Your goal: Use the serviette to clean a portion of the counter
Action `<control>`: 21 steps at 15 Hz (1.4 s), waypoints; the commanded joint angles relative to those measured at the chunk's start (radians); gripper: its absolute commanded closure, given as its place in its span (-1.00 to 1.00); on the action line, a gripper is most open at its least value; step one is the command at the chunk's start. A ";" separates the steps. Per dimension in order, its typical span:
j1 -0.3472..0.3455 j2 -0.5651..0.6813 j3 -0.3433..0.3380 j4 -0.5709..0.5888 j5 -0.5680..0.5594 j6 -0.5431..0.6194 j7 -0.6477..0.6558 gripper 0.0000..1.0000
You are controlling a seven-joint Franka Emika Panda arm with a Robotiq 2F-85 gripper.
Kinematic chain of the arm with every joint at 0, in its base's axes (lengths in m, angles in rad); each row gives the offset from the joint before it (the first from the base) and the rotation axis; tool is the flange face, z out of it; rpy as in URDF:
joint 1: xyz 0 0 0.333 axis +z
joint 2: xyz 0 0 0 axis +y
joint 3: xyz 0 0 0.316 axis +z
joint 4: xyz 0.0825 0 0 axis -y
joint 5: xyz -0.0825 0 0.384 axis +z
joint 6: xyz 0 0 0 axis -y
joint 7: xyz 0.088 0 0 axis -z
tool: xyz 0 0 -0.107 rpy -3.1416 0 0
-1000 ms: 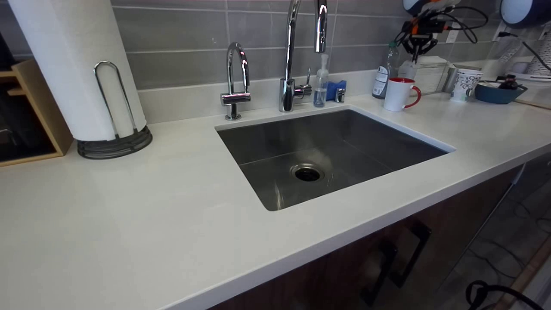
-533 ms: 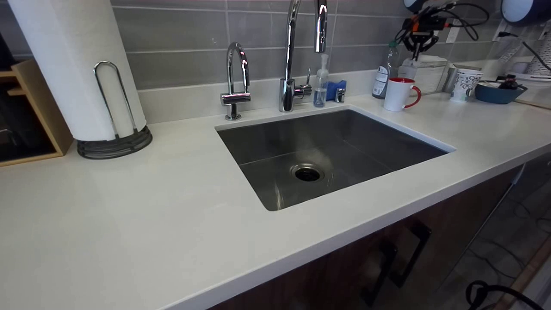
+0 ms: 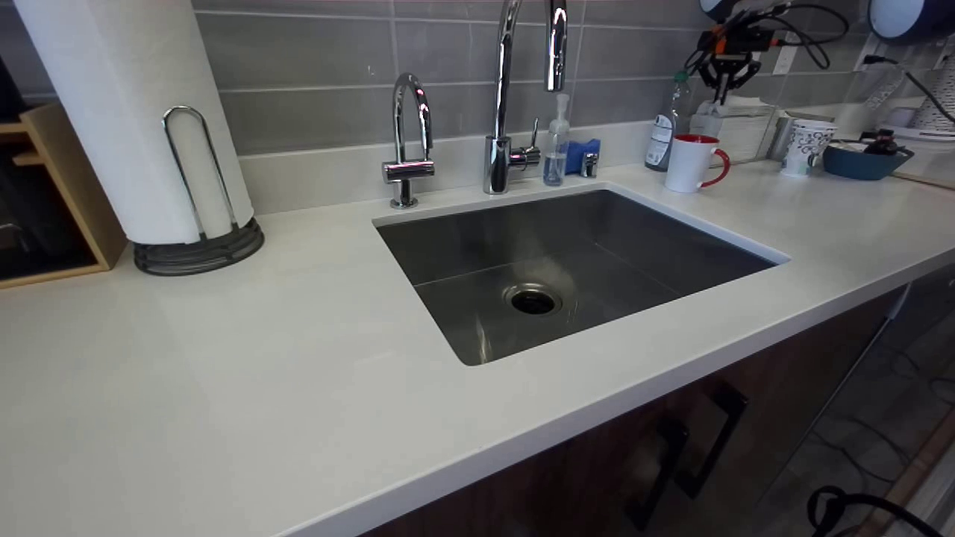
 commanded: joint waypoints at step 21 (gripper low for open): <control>0.003 0.028 0.003 0.002 0.001 0.021 -0.003 0.97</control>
